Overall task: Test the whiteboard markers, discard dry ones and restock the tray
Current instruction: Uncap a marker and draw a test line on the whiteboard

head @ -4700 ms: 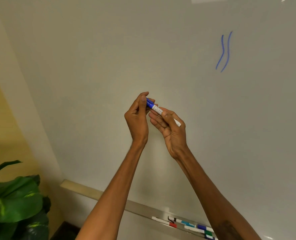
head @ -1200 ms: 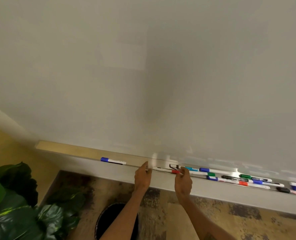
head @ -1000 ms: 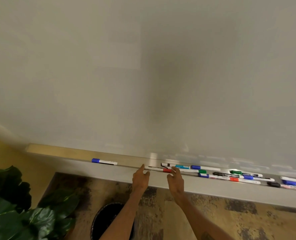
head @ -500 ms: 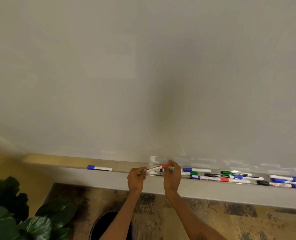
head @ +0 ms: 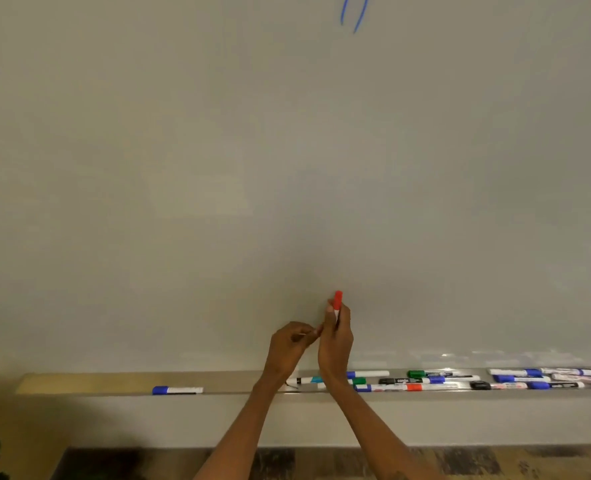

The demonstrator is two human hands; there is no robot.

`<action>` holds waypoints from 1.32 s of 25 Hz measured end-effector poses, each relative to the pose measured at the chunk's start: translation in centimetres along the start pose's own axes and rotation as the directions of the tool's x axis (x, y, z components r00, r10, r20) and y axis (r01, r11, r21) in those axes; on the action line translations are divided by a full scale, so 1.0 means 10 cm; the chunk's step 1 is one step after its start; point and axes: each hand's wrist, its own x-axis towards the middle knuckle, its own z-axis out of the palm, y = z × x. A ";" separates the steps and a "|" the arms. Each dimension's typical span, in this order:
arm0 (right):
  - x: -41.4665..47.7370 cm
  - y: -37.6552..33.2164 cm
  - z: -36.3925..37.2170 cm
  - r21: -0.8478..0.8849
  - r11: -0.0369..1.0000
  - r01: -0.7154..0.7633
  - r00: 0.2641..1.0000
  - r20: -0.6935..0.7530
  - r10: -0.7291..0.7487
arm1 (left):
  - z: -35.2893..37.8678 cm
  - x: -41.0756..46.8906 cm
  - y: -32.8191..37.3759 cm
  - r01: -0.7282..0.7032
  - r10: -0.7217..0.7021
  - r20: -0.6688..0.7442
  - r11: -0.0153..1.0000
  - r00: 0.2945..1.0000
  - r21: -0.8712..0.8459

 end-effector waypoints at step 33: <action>-0.21 -2.20 -0.57 -0.294 0.785 0.545 0.828 0.041 -0.559 | -0.15 -0.41 2.76 -0.463 0.417 -0.224 0.658 0.881 -0.594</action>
